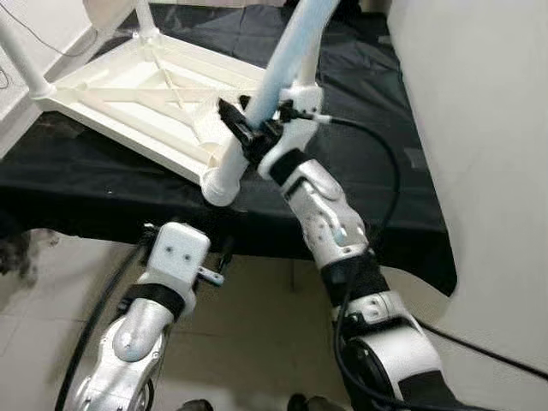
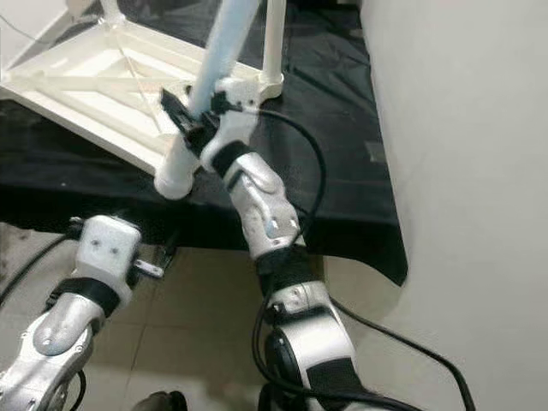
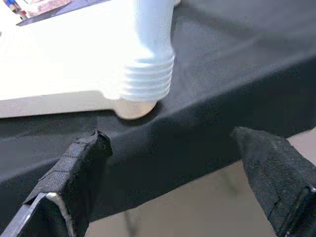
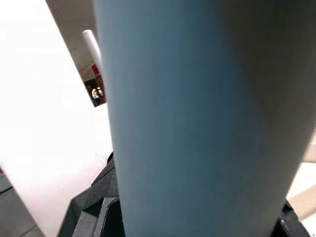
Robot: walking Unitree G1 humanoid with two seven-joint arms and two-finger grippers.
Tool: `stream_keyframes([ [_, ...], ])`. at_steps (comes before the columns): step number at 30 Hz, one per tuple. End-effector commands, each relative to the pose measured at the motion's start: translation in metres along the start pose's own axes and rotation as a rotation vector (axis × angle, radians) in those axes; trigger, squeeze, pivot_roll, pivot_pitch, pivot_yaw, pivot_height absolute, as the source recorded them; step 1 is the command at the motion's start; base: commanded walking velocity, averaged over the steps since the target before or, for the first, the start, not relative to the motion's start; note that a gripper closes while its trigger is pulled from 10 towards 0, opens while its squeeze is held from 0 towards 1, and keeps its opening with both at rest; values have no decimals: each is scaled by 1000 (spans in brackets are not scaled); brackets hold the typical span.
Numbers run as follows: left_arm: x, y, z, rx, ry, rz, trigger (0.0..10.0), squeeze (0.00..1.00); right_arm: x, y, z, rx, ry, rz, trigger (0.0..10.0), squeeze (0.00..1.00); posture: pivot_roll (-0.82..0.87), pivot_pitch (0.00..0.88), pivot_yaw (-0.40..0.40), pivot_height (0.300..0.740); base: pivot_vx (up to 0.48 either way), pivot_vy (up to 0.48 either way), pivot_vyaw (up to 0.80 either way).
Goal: Building children table
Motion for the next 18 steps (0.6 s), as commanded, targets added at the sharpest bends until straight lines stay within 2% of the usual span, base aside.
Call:
stream_keyframes([
  [1,-3,4,-5,-15,40,-13,10000,0,-14,-4,-6,-19,27,35,10000,0,30,79,-25,734,0,0,0],
  [8,-13,13,-16,-49,57,-21,10000,0,-24,-16,-11,-53,26,70,10000,0,26,68,-25,734,0,0,0],
  [11,-16,16,-16,-47,63,-17,10000,0,-27,-18,-11,-57,27,81,10000,0,22,71,-27,734,0,0,0],
  [15,-24,28,-13,-40,85,-5,10000,0,-35,-22,-11,-69,30,110,10000,0,23,74,-32,734,0,0,0],
  [18,-25,30,-13,-37,86,-5,10000,0,-36,-23,-10,-70,35,114,10000,0,23,74,-32,734,0,0,0],
])
Point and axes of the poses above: a point about 5 cm out from each wrist's last joint towards the gripper, its own y axis pointing out of the wrist towards the gripper, its own z axis along the axis of the wrist's last joint, x = y × z, the point moved 5 cm from there along y, pointing out of the wrist towards the gripper, and after that the axes turned 10 degrees about -y, right-handed, at the moved point
